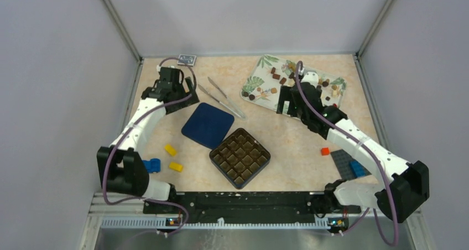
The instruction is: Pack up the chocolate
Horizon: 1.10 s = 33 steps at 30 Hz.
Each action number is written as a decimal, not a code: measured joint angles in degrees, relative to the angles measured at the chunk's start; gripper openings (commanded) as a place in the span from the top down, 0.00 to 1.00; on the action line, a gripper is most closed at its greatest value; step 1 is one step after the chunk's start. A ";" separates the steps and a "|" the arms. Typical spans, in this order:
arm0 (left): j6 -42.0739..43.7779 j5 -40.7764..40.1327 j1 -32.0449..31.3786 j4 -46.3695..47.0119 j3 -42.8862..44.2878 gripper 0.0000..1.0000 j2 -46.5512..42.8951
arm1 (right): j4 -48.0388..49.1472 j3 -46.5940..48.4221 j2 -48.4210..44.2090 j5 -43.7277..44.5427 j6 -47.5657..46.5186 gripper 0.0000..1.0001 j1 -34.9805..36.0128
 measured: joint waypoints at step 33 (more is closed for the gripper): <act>-37.51 -16.00 -16.13 -8.11 34.95 0.66 43.34 | 2.89 -8.17 -11.10 -9.44 -4.02 0.05 -0.04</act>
